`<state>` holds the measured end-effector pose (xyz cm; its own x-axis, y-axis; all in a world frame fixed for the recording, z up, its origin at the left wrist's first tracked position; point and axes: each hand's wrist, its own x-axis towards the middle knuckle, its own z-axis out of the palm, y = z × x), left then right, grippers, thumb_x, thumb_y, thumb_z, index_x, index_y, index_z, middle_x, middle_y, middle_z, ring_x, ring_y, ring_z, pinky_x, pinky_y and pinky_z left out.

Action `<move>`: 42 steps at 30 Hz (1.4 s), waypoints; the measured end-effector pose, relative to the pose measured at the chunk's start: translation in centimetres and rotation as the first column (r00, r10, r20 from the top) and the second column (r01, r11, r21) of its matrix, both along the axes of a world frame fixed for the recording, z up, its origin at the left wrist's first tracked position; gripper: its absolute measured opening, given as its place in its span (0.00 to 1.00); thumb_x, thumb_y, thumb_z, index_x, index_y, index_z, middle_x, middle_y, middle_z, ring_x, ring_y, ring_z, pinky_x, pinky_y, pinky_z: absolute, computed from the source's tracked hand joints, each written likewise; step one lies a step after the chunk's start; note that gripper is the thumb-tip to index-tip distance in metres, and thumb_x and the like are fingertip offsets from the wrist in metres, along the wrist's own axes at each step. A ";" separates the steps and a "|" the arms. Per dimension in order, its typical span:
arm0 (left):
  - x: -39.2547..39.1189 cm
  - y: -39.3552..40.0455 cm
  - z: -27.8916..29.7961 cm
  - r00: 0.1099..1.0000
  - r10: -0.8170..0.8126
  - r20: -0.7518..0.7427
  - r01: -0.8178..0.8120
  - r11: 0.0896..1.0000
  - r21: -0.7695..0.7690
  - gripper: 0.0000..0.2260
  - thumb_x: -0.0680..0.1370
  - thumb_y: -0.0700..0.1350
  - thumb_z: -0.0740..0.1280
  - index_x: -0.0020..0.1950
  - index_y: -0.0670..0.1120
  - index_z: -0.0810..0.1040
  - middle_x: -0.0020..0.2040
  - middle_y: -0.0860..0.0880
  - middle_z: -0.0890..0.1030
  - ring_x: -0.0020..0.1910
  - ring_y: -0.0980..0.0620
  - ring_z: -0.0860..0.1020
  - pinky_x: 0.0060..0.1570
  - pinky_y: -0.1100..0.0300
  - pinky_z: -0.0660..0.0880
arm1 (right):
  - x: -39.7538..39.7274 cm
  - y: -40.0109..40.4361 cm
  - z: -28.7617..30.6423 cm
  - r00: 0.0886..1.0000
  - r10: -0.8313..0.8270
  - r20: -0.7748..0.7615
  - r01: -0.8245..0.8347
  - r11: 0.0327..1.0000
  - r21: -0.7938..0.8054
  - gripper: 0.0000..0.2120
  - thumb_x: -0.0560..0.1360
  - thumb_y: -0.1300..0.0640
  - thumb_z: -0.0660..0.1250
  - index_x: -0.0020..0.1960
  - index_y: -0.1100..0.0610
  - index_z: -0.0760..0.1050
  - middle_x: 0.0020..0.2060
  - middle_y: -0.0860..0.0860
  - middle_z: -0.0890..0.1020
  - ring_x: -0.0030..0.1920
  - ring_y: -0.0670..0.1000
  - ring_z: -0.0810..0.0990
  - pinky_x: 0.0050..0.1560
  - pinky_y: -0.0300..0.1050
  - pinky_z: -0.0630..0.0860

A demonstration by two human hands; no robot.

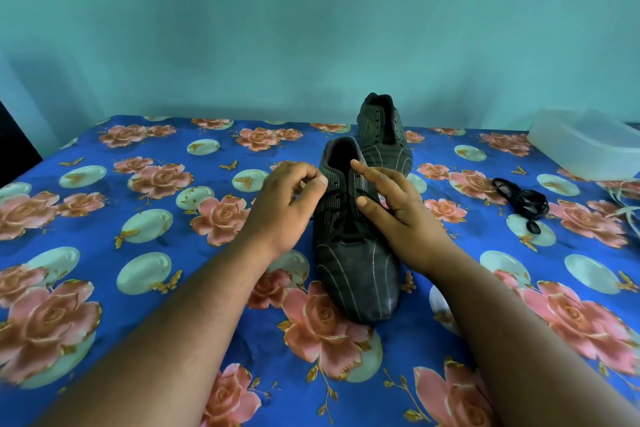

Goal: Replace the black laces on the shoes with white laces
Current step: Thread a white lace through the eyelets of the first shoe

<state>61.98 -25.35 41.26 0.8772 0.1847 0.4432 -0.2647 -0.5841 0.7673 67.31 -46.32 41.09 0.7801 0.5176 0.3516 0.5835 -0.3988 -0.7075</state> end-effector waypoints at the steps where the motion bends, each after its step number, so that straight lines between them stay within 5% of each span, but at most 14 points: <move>1: 0.0 -0.2 0.0 0.999 -0.041 0.033 0.040 0.999 0.034 0.12 0.80 0.58 0.63 0.48 0.51 0.78 0.47 0.54 0.77 0.50 0.54 0.76 0.51 0.60 0.71 | 0.0 0.0 0.0 1.000 0.000 0.002 0.000 1.000 -0.001 0.24 0.83 0.47 0.63 0.77 0.34 0.64 0.69 0.41 0.70 0.73 0.45 0.65 0.76 0.53 0.63; 5: 0.3 -0.3 -0.5 0.996 -0.066 0.065 0.055 0.985 0.164 0.15 0.79 0.60 0.64 0.43 0.50 0.76 0.43 0.53 0.74 0.50 0.51 0.75 0.54 0.51 0.73 | 0.0 0.0 -0.1 1.000 0.001 0.012 -0.001 1.000 -0.005 0.24 0.83 0.46 0.63 0.77 0.35 0.64 0.69 0.42 0.70 0.73 0.45 0.65 0.75 0.53 0.64; 11: 0.4 0.6 -0.6 0.995 0.086 -0.045 -0.080 0.989 0.122 0.11 0.75 0.54 0.70 0.38 0.48 0.77 0.50 0.51 0.80 0.58 0.46 0.78 0.60 0.48 0.75 | 0.0 0.0 0.0 1.000 0.001 0.002 -0.001 1.000 -0.008 0.24 0.83 0.46 0.63 0.76 0.33 0.63 0.69 0.41 0.69 0.72 0.45 0.65 0.75 0.53 0.64; 15: 0.2 1.6 -0.6 0.967 0.220 -0.130 -0.201 0.969 0.147 0.11 0.75 0.51 0.71 0.35 0.48 0.78 0.42 0.55 0.77 0.43 0.49 0.76 0.46 0.48 0.76 | -0.1 0.1 0.1 1.000 -0.005 -0.005 0.005 1.000 -0.018 0.24 0.83 0.46 0.63 0.77 0.33 0.63 0.69 0.41 0.69 0.71 0.46 0.66 0.75 0.54 0.64; 20: 0.1 0.7 -0.2 0.999 0.017 -0.034 -0.018 1.000 -0.017 0.11 0.76 0.57 0.65 0.49 0.51 0.80 0.51 0.54 0.80 0.54 0.54 0.77 0.54 0.56 0.74 | -0.2 0.0 0.2 1.000 0.002 -0.010 -0.002 1.000 -0.022 0.24 0.83 0.46 0.63 0.77 0.33 0.63 0.69 0.41 0.69 0.71 0.45 0.65 0.75 0.53 0.64; 26: 0.7 0.1 -1.1 0.997 -0.074 0.028 0.068 0.984 0.162 0.16 0.78 0.62 0.64 0.43 0.51 0.77 0.44 0.52 0.77 0.57 0.49 0.77 0.64 0.59 0.68 | 0.1 0.0 -0.1 1.000 0.005 0.001 -0.005 1.000 -0.010 0.24 0.82 0.42 0.62 0.77 0.33 0.63 0.69 0.43 0.70 0.71 0.47 0.66 0.74 0.56 0.65; 31: 1.1 0.5 -1.0 0.997 -0.059 -0.045 0.059 0.998 -0.001 0.12 0.77 0.56 0.67 0.38 0.50 0.75 0.42 0.51 0.77 0.60 0.48 0.76 0.61 0.55 0.69 | 0.2 0.1 -0.2 1.000 0.012 0.001 -0.012 1.000 -0.002 0.24 0.82 0.43 0.62 0.76 0.32 0.63 0.69 0.42 0.70 0.72 0.47 0.66 0.74 0.56 0.65; 33: 0.9 0.8 -1.0 0.991 0.033 -0.126 -0.037 0.999 -0.036 0.13 0.78 0.50 0.68 0.34 0.49 0.72 0.36 0.54 0.75 0.49 0.49 0.77 0.51 0.56 0.68 | 0.2 0.0 -0.2 1.000 0.007 -0.004 -0.007 1.000 -0.007 0.24 0.83 0.44 0.63 0.76 0.32 0.63 0.69 0.41 0.70 0.72 0.47 0.66 0.74 0.56 0.65; 36: 0.6 1.5 -1.0 0.964 0.162 -0.211 -0.165 0.986 0.001 0.16 0.72 0.60 0.63 0.33 0.49 0.72 0.28 0.55 0.71 0.33 0.50 0.70 0.38 0.54 0.67 | 0.2 0.0 -0.1 1.000 0.007 -0.007 -0.007 1.000 -0.010 0.24 0.83 0.46 0.63 0.76 0.31 0.63 0.69 0.41 0.69 0.72 0.47 0.66 0.74 0.56 0.65; 39: 0.4 1.8 -0.8 0.950 0.230 -0.213 -0.226 0.973 0.043 0.17 0.70 0.63 0.62 0.37 0.50 0.76 0.35 0.54 0.77 0.38 0.49 0.75 0.41 0.52 0.73 | 0.1 0.1 -0.1 1.000 0.006 -0.006 -0.006 1.000 -0.016 0.24 0.83 0.46 0.63 0.76 0.32 0.63 0.69 0.41 0.69 0.71 0.48 0.66 0.74 0.56 0.65; 42: 0.2 1.4 -0.6 0.984 0.123 -0.131 -0.125 0.992 -0.007 0.10 0.78 0.57 0.68 0.56 0.55 0.77 0.55 0.55 0.77 0.55 0.53 0.76 0.53 0.55 0.73 | 0.2 0.0 -0.2 1.000 0.007 -0.006 -0.007 1.000 -0.013 0.24 0.83 0.45 0.63 0.76 0.32 0.62 0.69 0.42 0.69 0.71 0.48 0.66 0.74 0.57 0.65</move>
<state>62.17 -24.00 40.62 0.8970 0.3011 0.3237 -0.0888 -0.5946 0.7991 67.46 -46.31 40.92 0.7784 0.5275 0.3403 0.5821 -0.4037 -0.7059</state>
